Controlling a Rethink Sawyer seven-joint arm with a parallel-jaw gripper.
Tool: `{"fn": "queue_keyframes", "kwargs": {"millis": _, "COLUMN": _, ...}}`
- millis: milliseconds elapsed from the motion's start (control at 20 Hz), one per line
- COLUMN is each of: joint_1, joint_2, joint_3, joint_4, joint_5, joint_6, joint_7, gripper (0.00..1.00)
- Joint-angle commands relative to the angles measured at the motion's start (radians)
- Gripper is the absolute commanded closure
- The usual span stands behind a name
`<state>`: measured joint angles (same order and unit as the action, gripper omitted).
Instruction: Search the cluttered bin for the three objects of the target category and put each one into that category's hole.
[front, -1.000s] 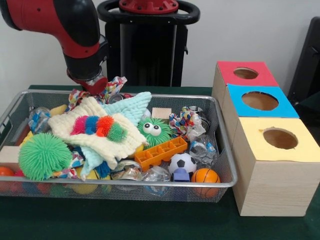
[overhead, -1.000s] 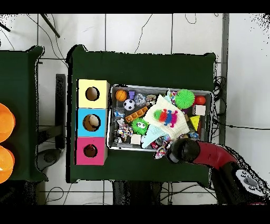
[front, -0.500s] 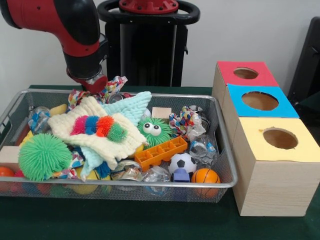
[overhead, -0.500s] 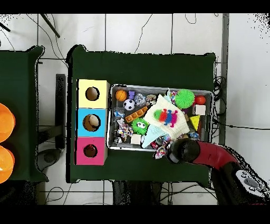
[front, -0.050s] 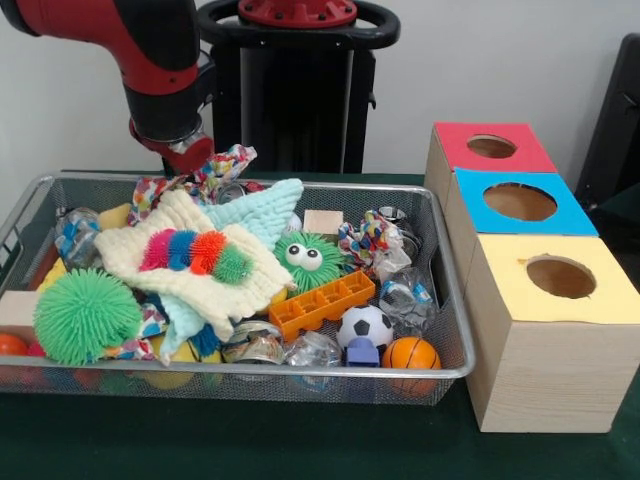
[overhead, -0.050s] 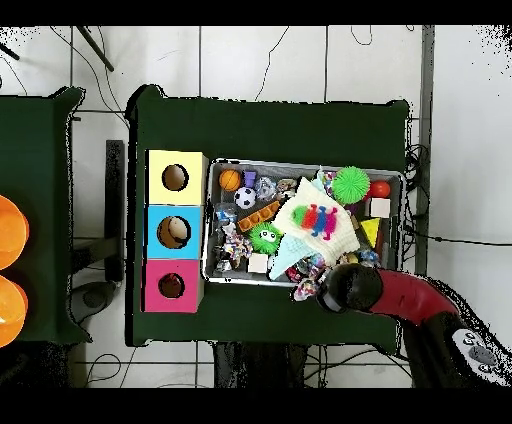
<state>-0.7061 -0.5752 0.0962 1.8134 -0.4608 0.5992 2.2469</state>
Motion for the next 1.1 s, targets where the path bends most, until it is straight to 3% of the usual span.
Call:
{"fn": "queue_keyframes", "kwargs": {"millis": 50, "joint_1": 0.028, "joint_2": -0.186, "joint_3": 0.17, "joint_4": -0.047, "joint_5": 0.044, "joint_6": 0.086, "joint_7": -0.16, "gripper": 1.0}}
{"fn": "queue_keyframes", "kwargs": {"millis": 250, "joint_1": 0.027, "joint_2": -0.214, "joint_3": 0.173, "joint_4": -0.043, "joint_5": 0.043, "joint_6": 0.114, "joint_7": -0.164, "gripper": 1.0}}
{"fn": "queue_keyframes", "kwargs": {"millis": 450, "joint_1": 0.003, "joint_2": -0.201, "joint_3": 0.195, "joint_4": -0.028, "joint_5": 0.023, "joint_6": 0.066, "joint_7": -0.169, "gripper": 1.0}}
{"fn": "queue_keyframes", "kwargs": {"millis": 500, "joint_1": -0.016, "joint_2": -0.198, "joint_3": 0.213, "joint_4": -0.013, "joint_5": 0.021, "joint_6": 0.039, "joint_7": -0.157, "gripper": 0.0}}
{"fn": "queue_keyframes", "kwargs": {"millis": 700, "joint_1": -0.044, "joint_2": -0.191, "joint_3": 0.239, "joint_4": 0.009, "joint_5": 0.004, "joint_6": -0.046, "joint_7": -0.151, "gripper": 0.0}}
{"fn": "queue_keyframes", "kwargs": {"millis": 1100, "joint_1": -0.053, "joint_2": -0.159, "joint_3": 0.258, "joint_4": -0.015, "joint_5": 0.0, "joint_6": -0.022, "joint_7": -0.12, "gripper": 0.0}}
